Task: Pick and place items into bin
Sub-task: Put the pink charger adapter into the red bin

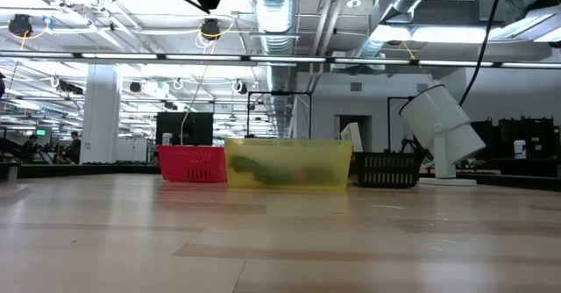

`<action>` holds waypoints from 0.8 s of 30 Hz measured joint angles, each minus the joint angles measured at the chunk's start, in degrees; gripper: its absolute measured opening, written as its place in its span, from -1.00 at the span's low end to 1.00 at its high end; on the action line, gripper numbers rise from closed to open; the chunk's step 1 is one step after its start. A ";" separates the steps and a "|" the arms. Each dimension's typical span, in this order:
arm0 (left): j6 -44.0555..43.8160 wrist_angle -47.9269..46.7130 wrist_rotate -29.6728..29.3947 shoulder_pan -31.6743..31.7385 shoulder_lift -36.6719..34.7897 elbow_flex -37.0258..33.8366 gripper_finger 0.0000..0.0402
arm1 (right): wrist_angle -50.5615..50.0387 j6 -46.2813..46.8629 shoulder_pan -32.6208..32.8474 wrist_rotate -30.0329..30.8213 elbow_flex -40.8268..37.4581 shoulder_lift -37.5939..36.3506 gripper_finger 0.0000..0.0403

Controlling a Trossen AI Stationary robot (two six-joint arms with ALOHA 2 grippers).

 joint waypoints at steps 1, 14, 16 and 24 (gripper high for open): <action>-0.02 -0.02 -0.04 0.00 -0.01 0.00 0.17 | 0.21 -0.02 -0.01 0.05 0.00 0.01 -1.00; 0.16 -0.11 -0.82 -0.02 -0.01 0.00 0.17 | 2.52 -1.53 -0.04 0.38 0.00 0.00 -1.00; 0.16 -0.17 -1.42 -0.02 -0.01 0.00 0.15 | 2.50 -1.53 -0.04 0.38 0.00 0.00 -1.00; 1.44 -0.86 -2.17 -0.02 -0.01 0.00 -0.13 | 2.36 -1.53 -0.04 0.36 -0.02 0.01 -1.00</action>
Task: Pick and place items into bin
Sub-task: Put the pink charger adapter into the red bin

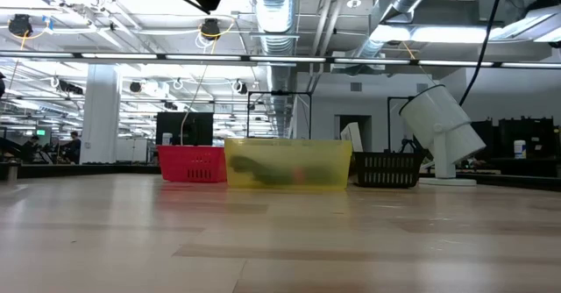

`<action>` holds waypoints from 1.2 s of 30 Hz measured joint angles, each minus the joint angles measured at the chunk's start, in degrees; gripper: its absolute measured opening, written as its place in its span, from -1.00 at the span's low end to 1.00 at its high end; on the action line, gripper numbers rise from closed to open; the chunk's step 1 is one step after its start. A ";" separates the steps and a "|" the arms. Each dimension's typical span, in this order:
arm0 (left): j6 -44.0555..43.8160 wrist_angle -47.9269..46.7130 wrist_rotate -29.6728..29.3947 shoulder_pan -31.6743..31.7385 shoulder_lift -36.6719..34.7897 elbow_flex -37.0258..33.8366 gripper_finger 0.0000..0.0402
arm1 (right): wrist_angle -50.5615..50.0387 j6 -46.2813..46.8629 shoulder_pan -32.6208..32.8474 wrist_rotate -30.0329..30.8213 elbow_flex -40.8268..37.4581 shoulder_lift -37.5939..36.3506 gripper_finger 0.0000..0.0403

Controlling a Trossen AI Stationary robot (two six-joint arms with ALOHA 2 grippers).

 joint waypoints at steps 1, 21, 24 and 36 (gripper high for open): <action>0.04 -0.05 0.10 -0.02 0.00 0.00 -0.18 | -0.01 -0.02 0.00 0.00 0.00 0.01 -1.00; 0.57 -0.06 -0.45 0.01 -0.02 0.00 -0.28 | 0.49 1.07 0.03 0.21 0.00 -0.01 -0.88; 0.57 -0.08 -0.76 0.02 -0.02 0.00 -0.27 | 0.47 1.11 0.07 0.20 0.00 0.00 -0.85; 0.64 -0.19 -1.79 0.02 -0.02 0.00 -0.28 | 0.17 1.10 0.07 0.41 0.00 -0.01 -0.84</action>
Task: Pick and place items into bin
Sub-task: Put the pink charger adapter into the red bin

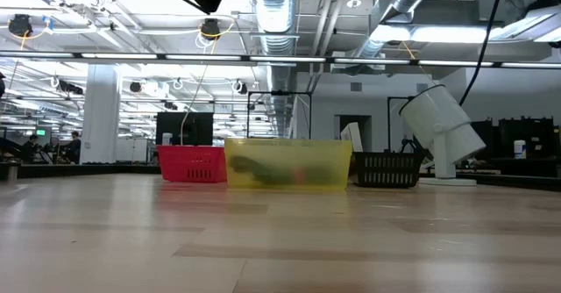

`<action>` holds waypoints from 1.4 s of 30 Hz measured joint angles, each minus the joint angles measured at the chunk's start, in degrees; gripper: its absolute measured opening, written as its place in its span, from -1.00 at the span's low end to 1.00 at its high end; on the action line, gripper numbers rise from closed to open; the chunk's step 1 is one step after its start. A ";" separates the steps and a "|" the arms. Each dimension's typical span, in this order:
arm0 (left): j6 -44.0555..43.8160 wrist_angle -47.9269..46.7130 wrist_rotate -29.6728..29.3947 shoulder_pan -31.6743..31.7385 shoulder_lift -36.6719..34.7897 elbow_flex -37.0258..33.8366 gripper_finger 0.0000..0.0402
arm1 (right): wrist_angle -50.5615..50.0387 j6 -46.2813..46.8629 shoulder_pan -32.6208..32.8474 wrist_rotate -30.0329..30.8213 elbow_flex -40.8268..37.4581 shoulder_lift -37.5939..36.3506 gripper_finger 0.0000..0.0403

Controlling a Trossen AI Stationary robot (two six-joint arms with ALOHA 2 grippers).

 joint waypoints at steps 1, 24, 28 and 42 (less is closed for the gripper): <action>0.16 -0.16 -0.07 0.04 0.00 0.00 -0.28 | -0.02 0.00 0.05 0.01 0.00 0.01 -0.84; 10.07 -18.07 -12.57 15.12 -0.28 0.04 -0.28 | -9.06 3.86 -0.17 17.79 0.00 -0.01 -0.86; 10.62 -19.64 -16.94 19.32 -0.15 0.04 -0.26 | -14.15 7.96 -1.49 19.46 0.00 0.01 -0.87; 10.62 -18.68 -24.57 27.19 7.52 0.07 -0.23 | -28.10 25.58 -6.13 19.03 -0.02 -0.01 -0.88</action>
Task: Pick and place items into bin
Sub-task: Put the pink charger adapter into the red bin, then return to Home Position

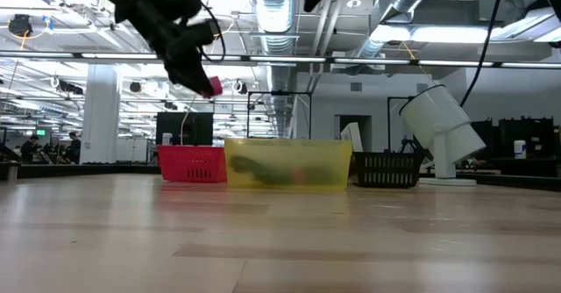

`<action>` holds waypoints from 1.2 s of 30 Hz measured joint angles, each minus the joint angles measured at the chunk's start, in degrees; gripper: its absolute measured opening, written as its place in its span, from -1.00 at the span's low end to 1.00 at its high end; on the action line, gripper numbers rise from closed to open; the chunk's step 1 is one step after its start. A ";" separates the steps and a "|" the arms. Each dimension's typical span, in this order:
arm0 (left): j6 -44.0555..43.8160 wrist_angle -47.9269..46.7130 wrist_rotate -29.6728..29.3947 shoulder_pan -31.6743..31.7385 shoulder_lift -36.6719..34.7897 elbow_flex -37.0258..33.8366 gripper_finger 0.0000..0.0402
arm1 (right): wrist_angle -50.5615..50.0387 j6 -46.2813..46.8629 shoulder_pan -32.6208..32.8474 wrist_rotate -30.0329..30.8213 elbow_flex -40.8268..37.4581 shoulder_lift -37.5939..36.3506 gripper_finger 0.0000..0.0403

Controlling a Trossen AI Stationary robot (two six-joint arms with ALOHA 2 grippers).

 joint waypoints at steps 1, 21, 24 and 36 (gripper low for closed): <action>0.00 0.12 -0.02 0.02 1.09 0.00 -0.21 | -0.87 1.58 -0.19 -0.43 0.00 0.02 -0.88; -0.71 2.27 2.54 0.00 13.16 -0.04 -0.17 | -4.25 8.38 0.95 -4.37 0.00 0.00 -0.87; -0.96 2.29 2.54 0.00 13.15 -0.04 -0.17 | -4.25 8.47 0.88 -4.36 0.00 0.00 -0.87; -2.90 0.72 1.06 -0.02 13.13 -0.04 -0.17 | -3.90 11.43 0.94 -4.35 0.00 0.01 -0.88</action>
